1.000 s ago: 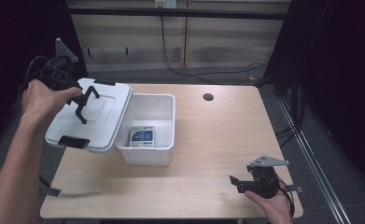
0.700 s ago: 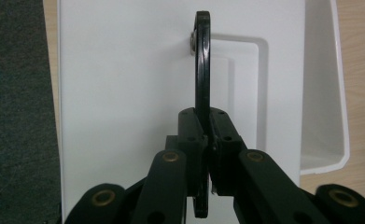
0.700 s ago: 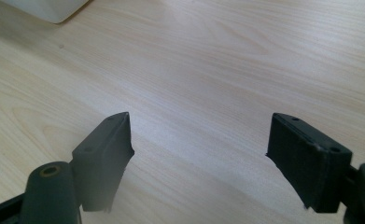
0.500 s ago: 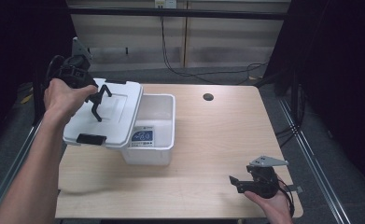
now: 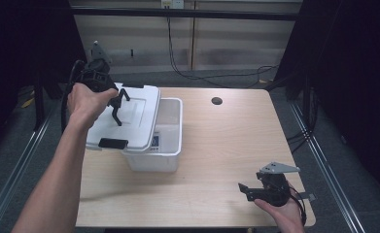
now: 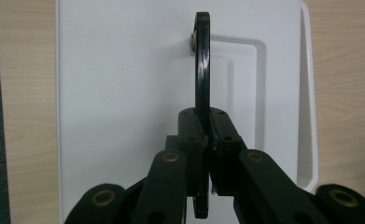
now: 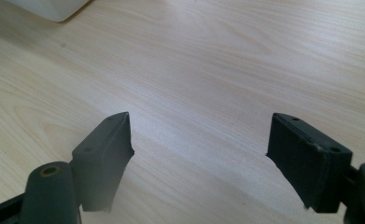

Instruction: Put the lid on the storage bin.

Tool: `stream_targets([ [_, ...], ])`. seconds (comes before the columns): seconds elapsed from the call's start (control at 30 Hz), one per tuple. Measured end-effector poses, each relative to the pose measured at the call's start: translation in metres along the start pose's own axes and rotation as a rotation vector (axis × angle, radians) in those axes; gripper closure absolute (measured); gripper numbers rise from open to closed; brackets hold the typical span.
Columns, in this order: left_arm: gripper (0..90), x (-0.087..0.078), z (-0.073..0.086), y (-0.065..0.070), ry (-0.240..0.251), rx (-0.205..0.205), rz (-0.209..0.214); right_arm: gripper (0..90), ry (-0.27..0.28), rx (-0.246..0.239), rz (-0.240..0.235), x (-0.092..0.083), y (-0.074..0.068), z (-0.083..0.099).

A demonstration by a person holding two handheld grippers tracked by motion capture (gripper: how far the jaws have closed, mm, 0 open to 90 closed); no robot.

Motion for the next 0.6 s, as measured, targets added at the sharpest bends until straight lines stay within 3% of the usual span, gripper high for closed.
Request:
stream_targets([
  [0.23,85.2,0.012,-0.003,0.008,-0.008,-0.024,-0.011,20.9,-0.002,-0.003,0.000,0.000,0.000,0.000],
  [0.47,85.1,0.025,-0.005,0.020,0.004,-0.027,0.034,21.0,0.002,-0.010,0.000,0.000,0.000,0.000],
  [0.6,85.2,0.032,-0.004,0.024,0.000,-0.026,0.033,21.0,0.003,-0.014,-0.002,0.000,-0.001,0.000],
])
Point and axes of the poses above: each handheld gripper's, and its own axes: x roughly forward along the jaws, z roughly out of its underside, y roughly to its right, the point moved 3 cm from there along x, roughly forward along the jaws, and after that the axes turned 15 degrees about z, right-handed, at the moved point
